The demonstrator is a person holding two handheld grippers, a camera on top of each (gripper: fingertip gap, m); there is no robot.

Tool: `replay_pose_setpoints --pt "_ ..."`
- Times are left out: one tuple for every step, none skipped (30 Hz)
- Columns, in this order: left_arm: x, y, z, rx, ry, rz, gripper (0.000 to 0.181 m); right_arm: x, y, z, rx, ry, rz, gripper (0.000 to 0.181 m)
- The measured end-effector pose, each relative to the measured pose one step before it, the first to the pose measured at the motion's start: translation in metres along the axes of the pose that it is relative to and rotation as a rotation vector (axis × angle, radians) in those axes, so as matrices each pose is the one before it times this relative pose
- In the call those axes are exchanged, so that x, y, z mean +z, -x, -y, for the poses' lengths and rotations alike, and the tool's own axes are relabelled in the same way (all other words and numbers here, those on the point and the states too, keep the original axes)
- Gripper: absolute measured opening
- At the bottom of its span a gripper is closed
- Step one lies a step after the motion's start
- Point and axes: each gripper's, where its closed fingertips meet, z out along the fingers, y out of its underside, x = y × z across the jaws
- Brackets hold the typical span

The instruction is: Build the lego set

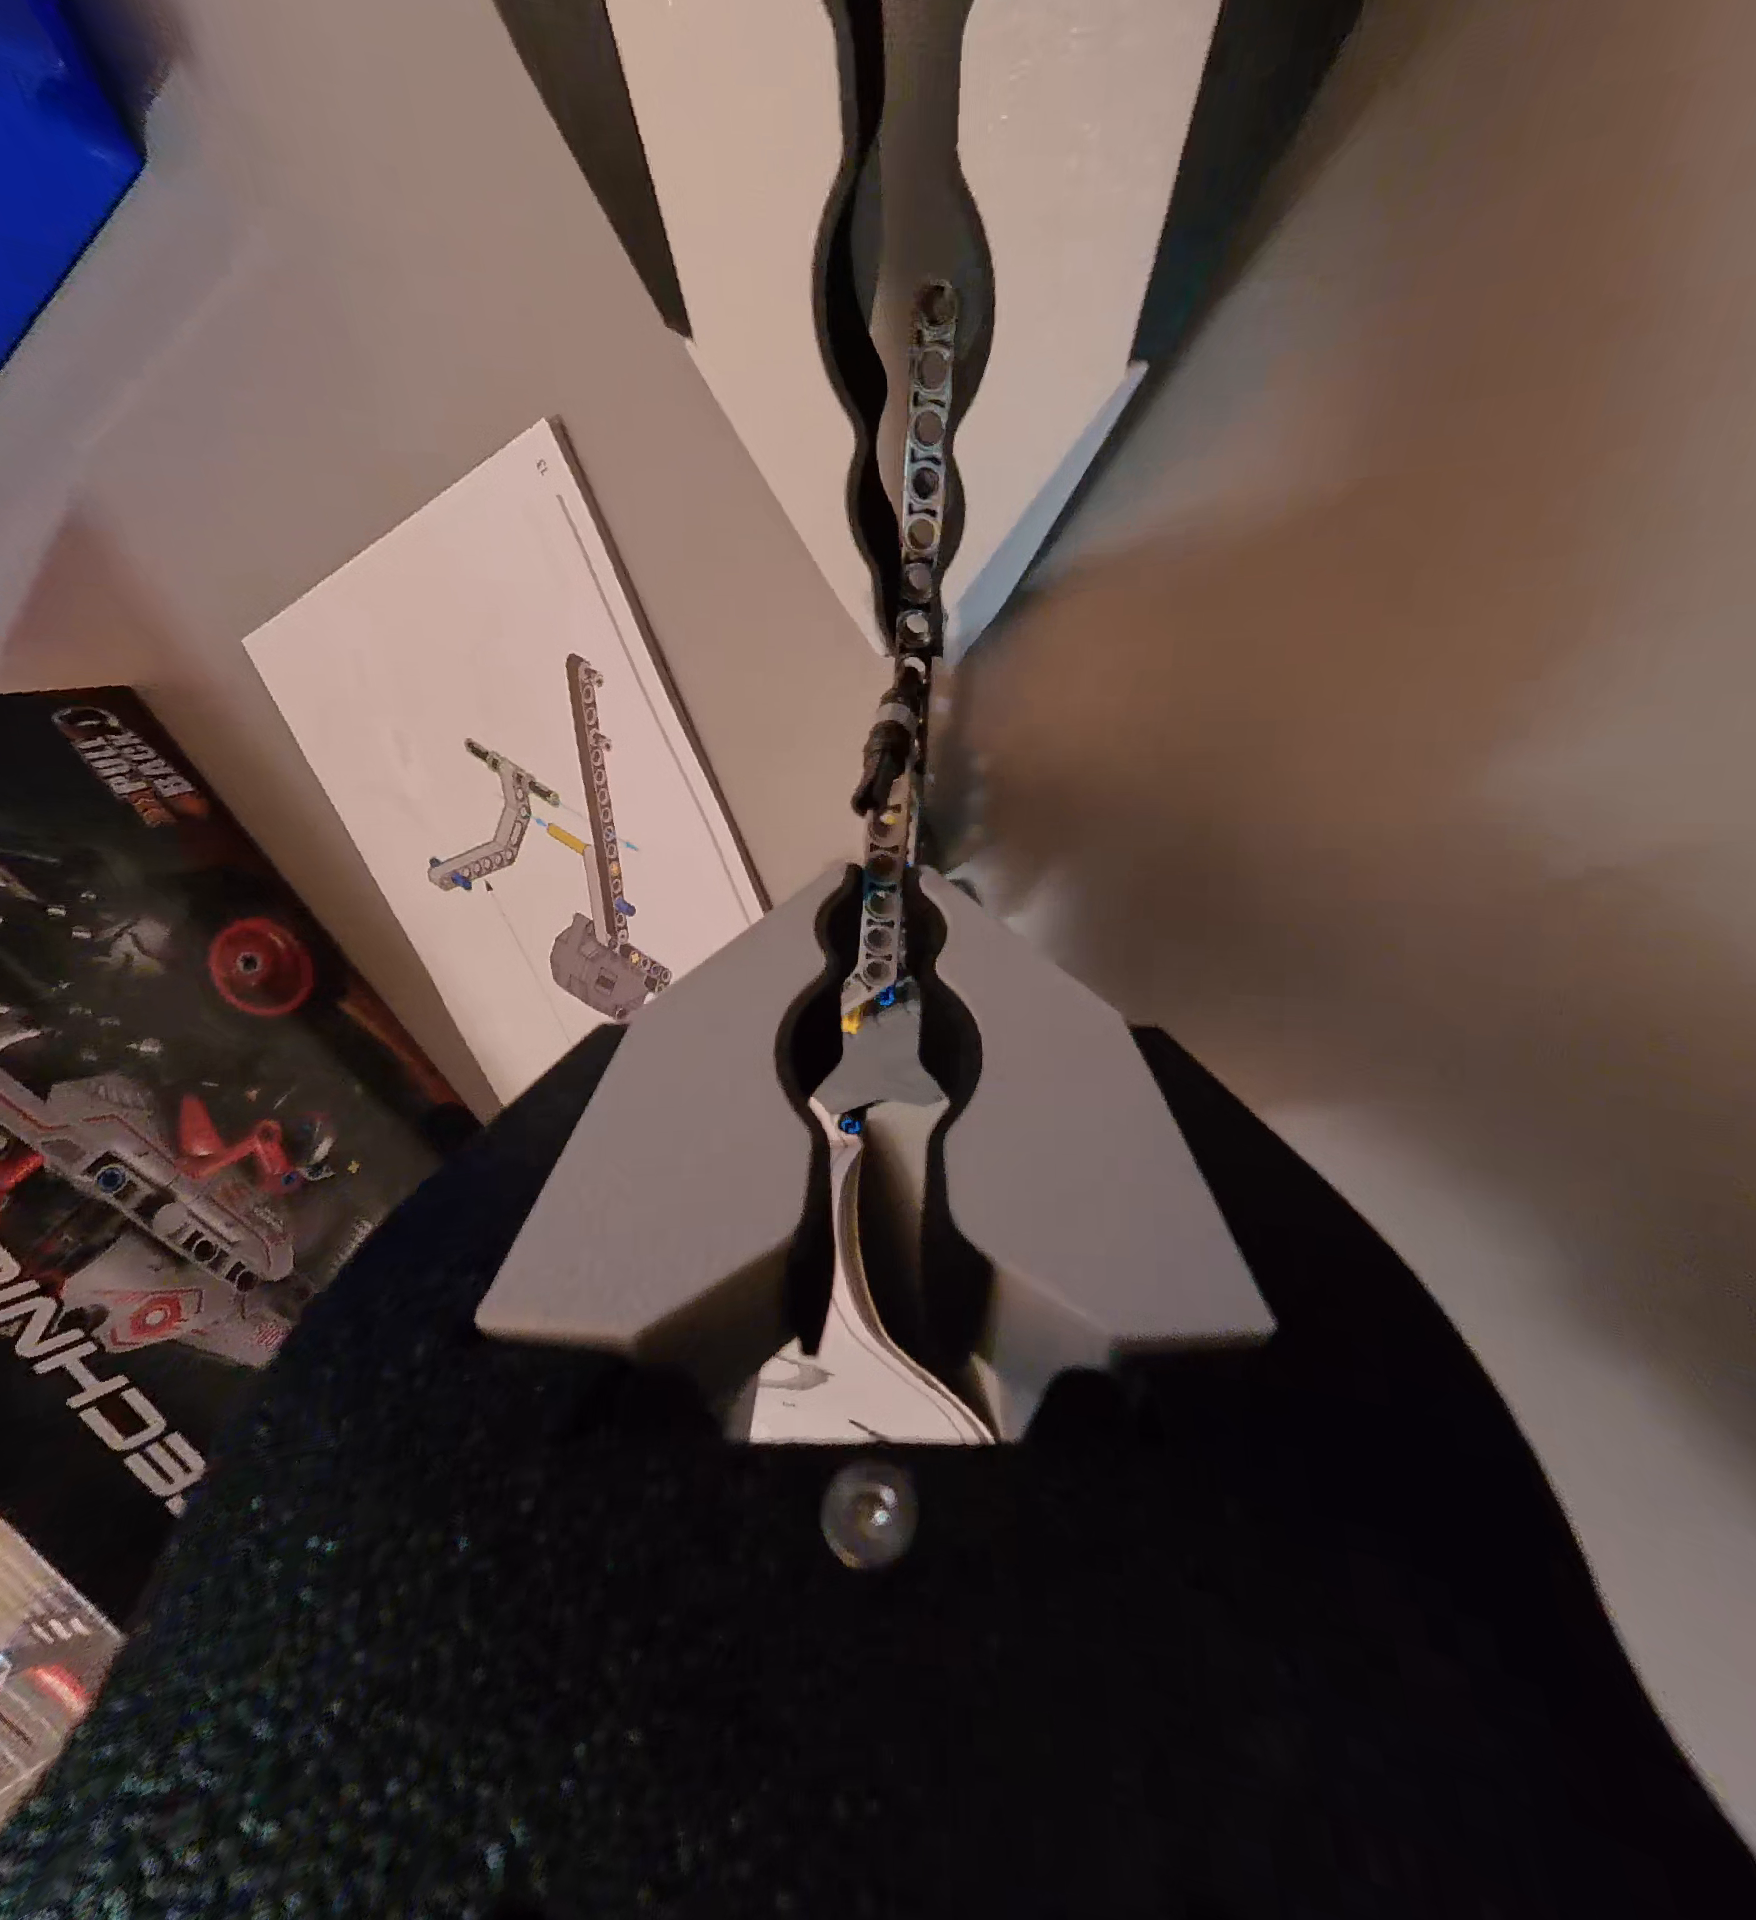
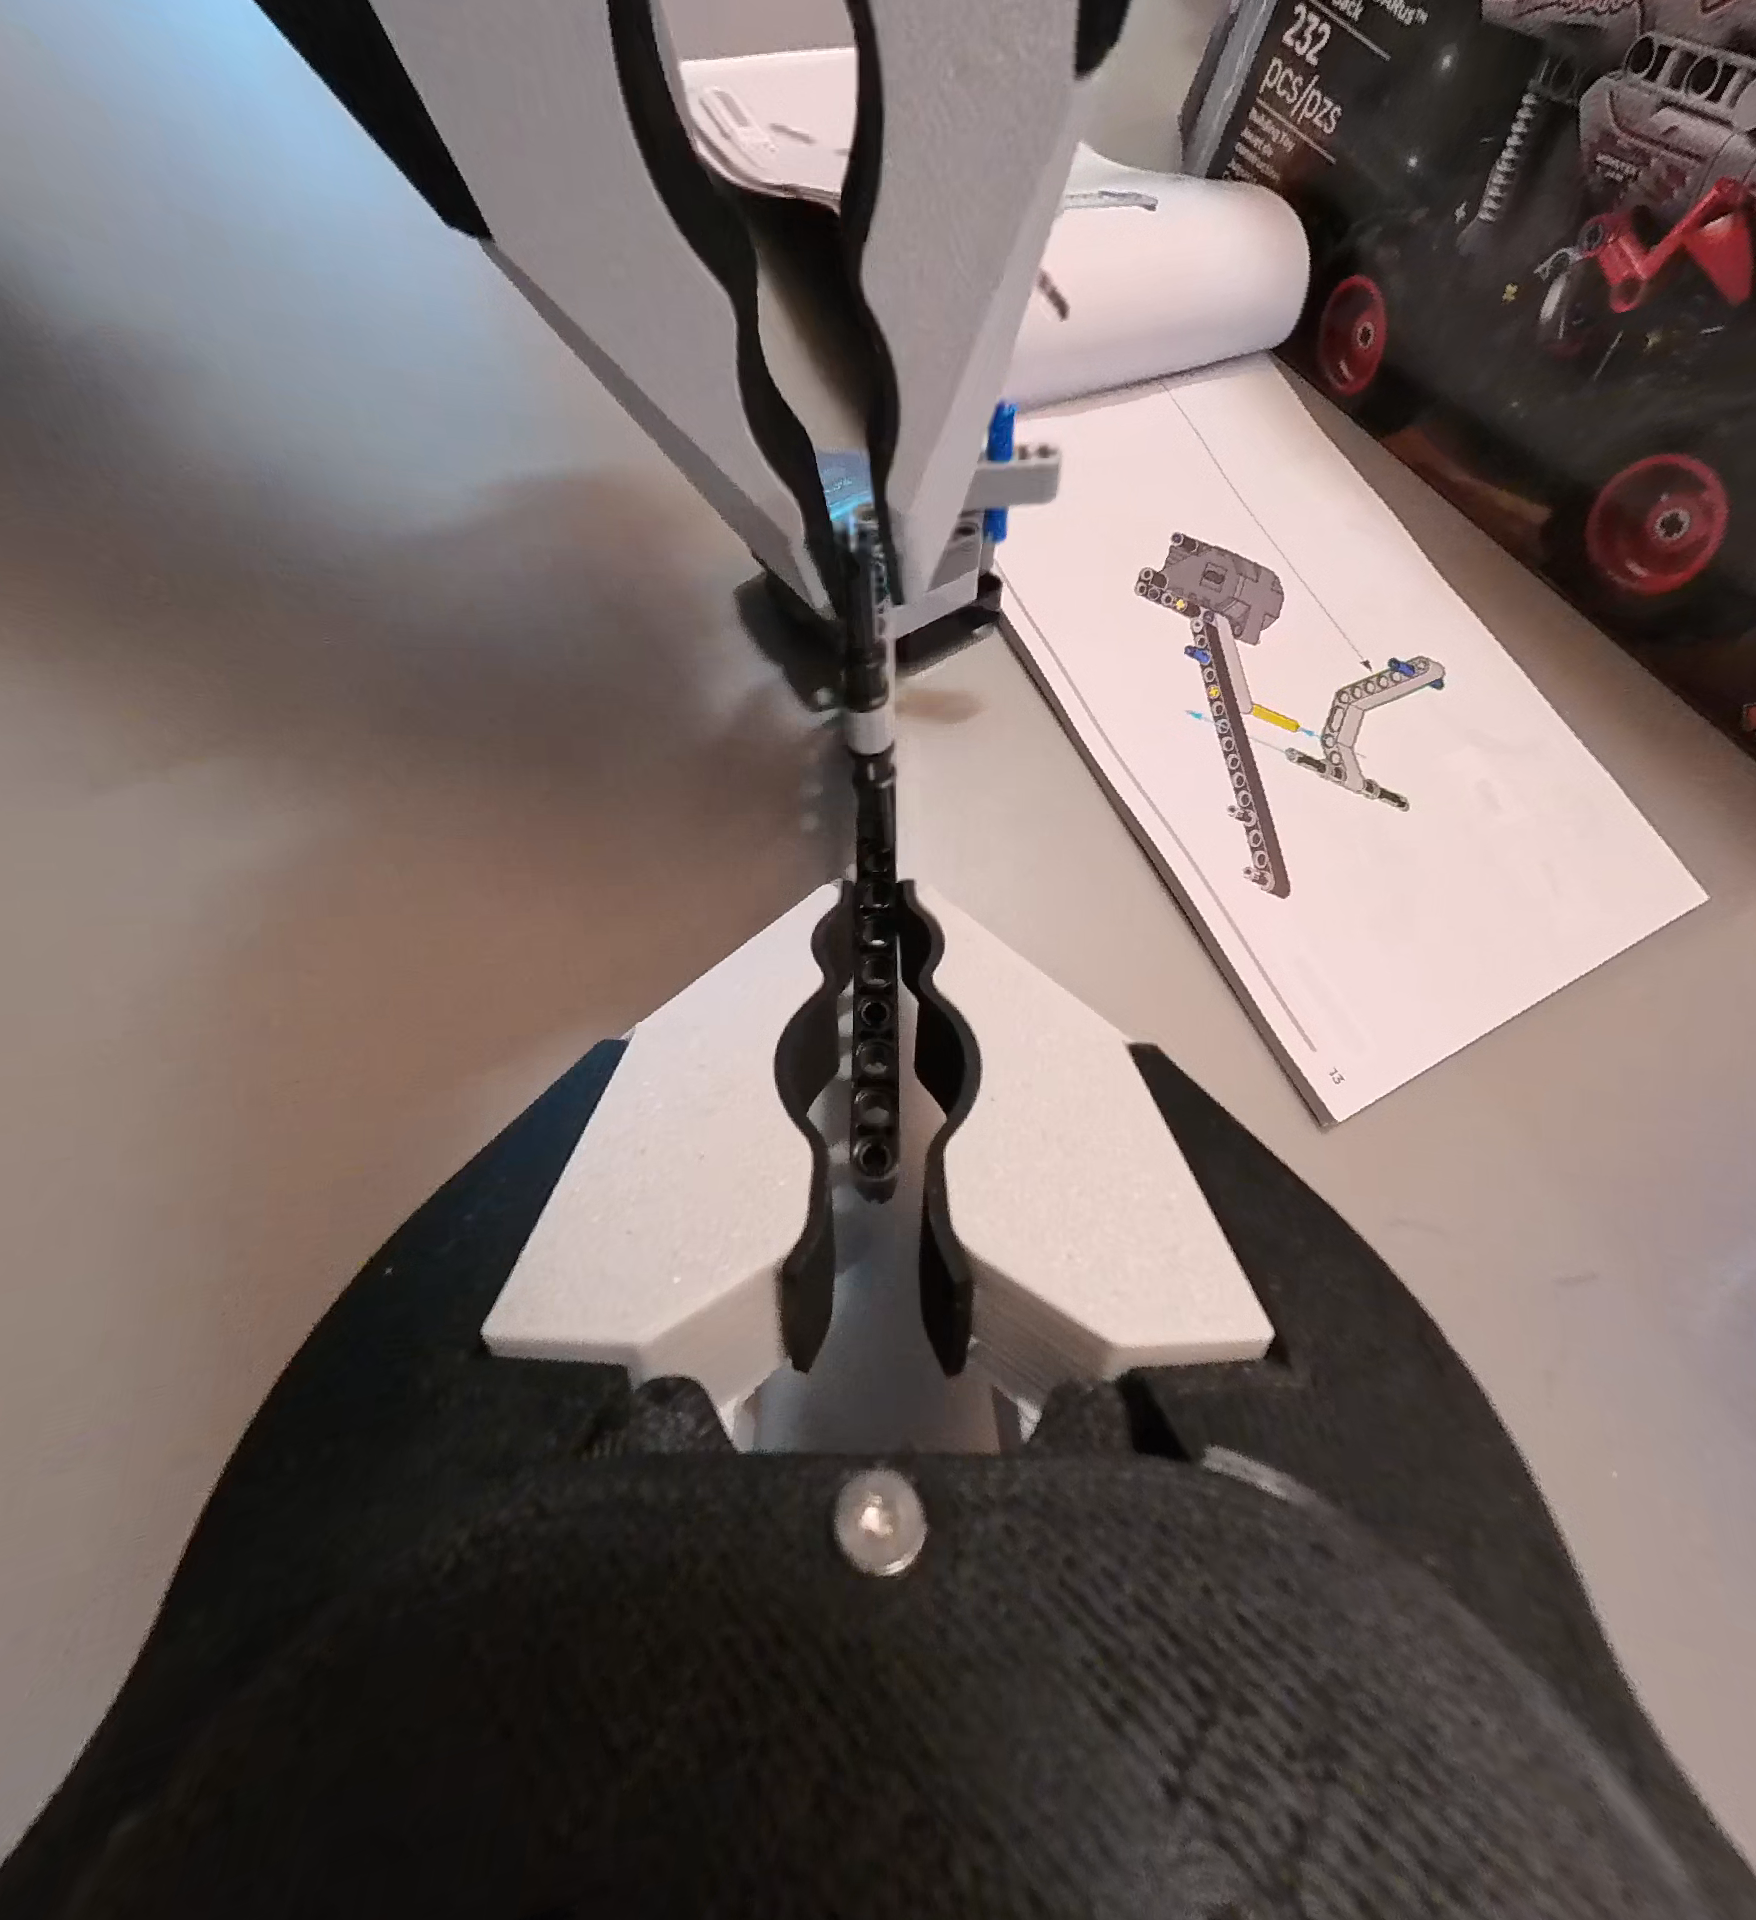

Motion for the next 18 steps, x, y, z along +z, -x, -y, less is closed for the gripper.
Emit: replay_pose_setpoints --pt "0.00068 -0.00064 -0.00019 -0.0036 -0.0059 -0.0057 0.005 -0.00021 -0.00023 0.00036 -0.0002 -0.0032 -0.0009 0.004" --pt "0.00027 -0.00005 0.0001 -0.0024 -0.0066 -0.0033 0.005 0.00009 0.00002 -0.00022 -0.001 0.0004 0.0005 0.004" --pt "-0.00001 0.00005 0.00001 0.0035 -0.0047 -0.0014 0.005 0.00009 0.00006 0.00002 -0.0011 -0.0021 0.0004 0.004" --pt "-0.00018 0.00021 -0.00004 0.0052 -0.0014 -0.0006 0.005 0.00012 0.00004 0.00008 0.0003 -0.003 0.001 0.004" --pt "-0.00025 0.00042 -0.00002 0.0042 0.0011 0.0004 0.005 0.0002 -0.00003 -0.00004 0.0011 -0.0027 0.0014 0.004" --pt "-0.00013 0.00041 0.00015 0.0039 0.0025 -0.0002 0.005 0.00017 0.00019 0.0 0.0005 -0.0016 0.0018 0.004" --pt "-0.00004 0.00026 0.00012 0.0048 0.0033 -0.0001 0.005 -0.00001 0.00006 -0.00018 -0.0006 0.0008 -0.0001 0.004" --pt "-0.00024 0.00022 0.00001 0.0049 0.0037 0.0008 0.005 -0.00005 -0.00003 -0.00007 -0.001 0.0005 -0.0004 0.004" --pt "-0.00052 0.00031 0.0002 0.0042 0.0029 0.0025 0.005 0.00014 -0.00003 -0.00009 0.0009 0.0005 0.0005 0.004" --pt "-0.001 0.00087 0.00006 0.0028 0.0018 0.0064 0.005 -0.00006 0.00003 -0.00016 0.0007 0.0012 0.0006 0.004" --pt "-0.00154 0.0017 -0.00017 0.0 0.0017 0.0106 0.005 -0.00003 -0.00008 -0.00021 0.0001 0.0005 0.0001 0.004" --pt "-0.00209 0.0015 0.00005 -0.0021 -0.0024 0.0086 0.005 -0.0002 -0.00005 0.00004 0.0007 -0.001 0.0005 0.004" --pt "-0.00196 -0.00037 -0.00007 -0.0035 -0.0045 -0.0052 0.005 -0.00006 0.00005 0.00014 0.0007 -0.0009 0.0009 0.004" --pt "-0.00154 -0.00093 -0.00129 -0.003 0.0016 -0.0085 0.005 -0.0001 -0.00007 -0.00014 0.0 0.0005 0.0003 0.004" --pt "-0.00079 0.00046 -0.00309 -0.0001 0.0108 -0.0002 0.005 0.00002 -0.00003 0.0 0.0003 0.0 0.0004 0.004" --pt "0.00007 0.00032 -0.00377 0.0026 0.015 0.0 0.005 0.00001 0.00001 0.00001 0.0 -0.0001 0.0001 0.004" --pt "0.00055 -0.00088 -0.00292 0.0043 0.0099 -0.0063 0.005 0.00012 0.00001 -0.00002 -0.0007 0.0 -0.0005 0.004" --pt "0.0008 -0.0009 -0.00133 0.0026 0.0013 -0.0053 0.005 0.0 -0.00001 -0.00001 -0.0002 0.0 0.0 0.004"
